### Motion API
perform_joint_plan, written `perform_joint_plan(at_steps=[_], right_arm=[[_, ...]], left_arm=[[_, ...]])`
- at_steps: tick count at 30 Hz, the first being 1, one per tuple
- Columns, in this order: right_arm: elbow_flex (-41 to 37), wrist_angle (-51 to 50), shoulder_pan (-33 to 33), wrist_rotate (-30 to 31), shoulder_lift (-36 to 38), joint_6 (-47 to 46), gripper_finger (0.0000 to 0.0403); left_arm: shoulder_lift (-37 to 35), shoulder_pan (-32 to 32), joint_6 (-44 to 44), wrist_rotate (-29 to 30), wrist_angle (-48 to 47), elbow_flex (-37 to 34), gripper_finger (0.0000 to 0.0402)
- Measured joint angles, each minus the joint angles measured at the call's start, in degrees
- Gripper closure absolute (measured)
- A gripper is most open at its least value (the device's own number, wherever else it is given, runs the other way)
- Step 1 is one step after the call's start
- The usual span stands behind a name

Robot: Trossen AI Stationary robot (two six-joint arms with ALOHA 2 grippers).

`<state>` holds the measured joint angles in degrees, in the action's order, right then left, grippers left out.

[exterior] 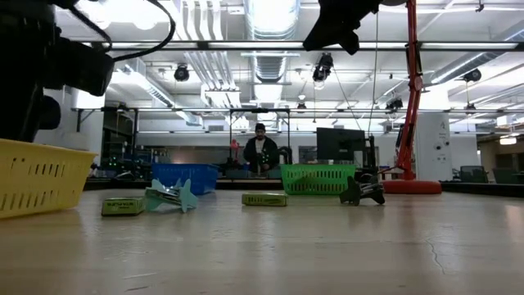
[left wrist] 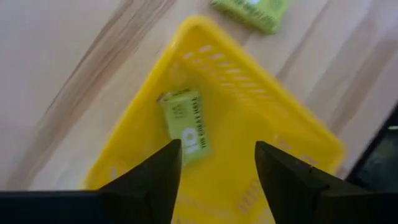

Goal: Pick and place Stapler, Stapler remover, tape
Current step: Put the top green staple pins into the yellow basket

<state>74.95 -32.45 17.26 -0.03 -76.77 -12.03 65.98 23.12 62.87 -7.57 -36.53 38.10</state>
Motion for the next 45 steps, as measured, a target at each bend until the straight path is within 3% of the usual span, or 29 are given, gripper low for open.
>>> perform_joint_plan(at_steps=[10,14,18,23,29,39,45], right_arm=[[0.0,0.28,0.04,0.02,0.0,0.01,0.036],[0.01,0.28,0.04,0.02,0.0,0.02,0.036],[0.01,0.31,0.04,0.03,0.0,0.02,0.036],[0.04,-0.08,0.04,0.0,0.46,0.22,0.036],[1.03,-0.39,0.04,0.02,1.45,0.24,0.036],[1.43,-5.6,0.04,0.07,2.75,0.02,0.036],[1.41,-5.58,0.04,0.21,2.78,0.04,0.036]], left_arm=[[0.0,-2.4,0.87,1.74,0.12,6.04,0.0184],[0.0,-5.44,0.27,6.52,0.17,9.44,0.0184],[-0.01,-10.0,-3.24,12.5,4.98,12.37,0.0184],[1.89,-16.52,-9.39,14.16,16.26,15.42,0.0184],[8.3,-21.42,-22.4,15.5,24.5,21.15,0.0189],[24.73,-24.07,-39.31,9.72,19.42,33.33,0.0191],[30.39,-24.2,-42.26,9.71,14.99,35.85,0.0191]])
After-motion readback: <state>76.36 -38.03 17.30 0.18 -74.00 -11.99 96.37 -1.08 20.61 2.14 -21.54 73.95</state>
